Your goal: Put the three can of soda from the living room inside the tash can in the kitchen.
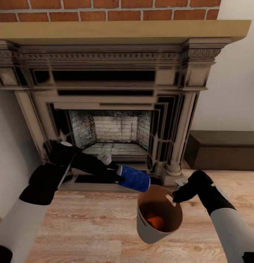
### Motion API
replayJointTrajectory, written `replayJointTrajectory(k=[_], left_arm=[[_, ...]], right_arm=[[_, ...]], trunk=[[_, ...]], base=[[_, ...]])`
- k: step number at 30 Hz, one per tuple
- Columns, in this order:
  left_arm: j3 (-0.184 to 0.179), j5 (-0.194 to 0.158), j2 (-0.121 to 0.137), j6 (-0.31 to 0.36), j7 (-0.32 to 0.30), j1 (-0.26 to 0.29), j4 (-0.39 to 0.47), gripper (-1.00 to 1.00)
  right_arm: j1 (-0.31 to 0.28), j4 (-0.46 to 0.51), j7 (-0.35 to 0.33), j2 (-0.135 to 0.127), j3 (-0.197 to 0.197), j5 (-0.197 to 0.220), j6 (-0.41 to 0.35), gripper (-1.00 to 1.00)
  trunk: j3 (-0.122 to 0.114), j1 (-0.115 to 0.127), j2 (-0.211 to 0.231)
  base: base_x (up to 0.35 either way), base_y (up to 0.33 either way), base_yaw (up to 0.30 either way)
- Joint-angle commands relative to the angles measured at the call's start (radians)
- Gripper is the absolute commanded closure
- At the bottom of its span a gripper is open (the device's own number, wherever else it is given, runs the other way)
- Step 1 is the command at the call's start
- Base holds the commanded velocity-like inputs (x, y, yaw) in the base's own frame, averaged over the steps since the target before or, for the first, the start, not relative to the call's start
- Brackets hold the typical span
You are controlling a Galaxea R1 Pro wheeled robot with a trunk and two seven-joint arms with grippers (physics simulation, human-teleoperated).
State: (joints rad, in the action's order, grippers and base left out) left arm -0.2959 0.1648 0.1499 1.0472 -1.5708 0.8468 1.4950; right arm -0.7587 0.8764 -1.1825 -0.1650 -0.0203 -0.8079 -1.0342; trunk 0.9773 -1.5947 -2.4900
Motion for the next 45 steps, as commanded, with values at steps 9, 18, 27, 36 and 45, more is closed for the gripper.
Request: replayJointTrajectory(k=[9,18,27,36,45], left_arm=[[-0.025,0.017,-0.022,0.0,0.0,0.0,-0.003,1.0],[-0.128,0.341,-0.114,0.0,0.001,-0.003,-0.056,1.0],[-0.169,0.517,-0.207,0.0,0.0,-0.004,-0.115,1.0],[-0.206,0.578,-0.249,0.0,0.0,-0.004,-0.166,1.0],[-0.221,0.659,-0.259,0.0,0.002,-0.005,-0.228,1.0]], right_arm=[[-0.001,-0.049,0.136,0.091,-0.001,0.016,-0.013,1.0],[-0.001,-0.054,0.151,0.102,-0.001,0.014,-0.013,1.0],[-0.001,-0.054,0.152,0.106,-0.001,0.013,-0.013,1.0],[-0.007,-0.054,0.152,0.12,-0.001,0.013,-0.013,1.0],[-0.011,-0.054,0.152,0.123,-0.001,0.012,-0.013,1.0]], trunk=[[0.0,0.0,0.0],[0.0,0.0,0.0],[0.0,0.0,0.0],[0.0,0.0,0.0],[0.0,0.0,0.0]], base=[[0.0,0.0,0.0],[0.0,0.0,0.0],[0.0,0.0,0.0],[0.0,0.0,0.0],[0.0,0.0,0.0]])
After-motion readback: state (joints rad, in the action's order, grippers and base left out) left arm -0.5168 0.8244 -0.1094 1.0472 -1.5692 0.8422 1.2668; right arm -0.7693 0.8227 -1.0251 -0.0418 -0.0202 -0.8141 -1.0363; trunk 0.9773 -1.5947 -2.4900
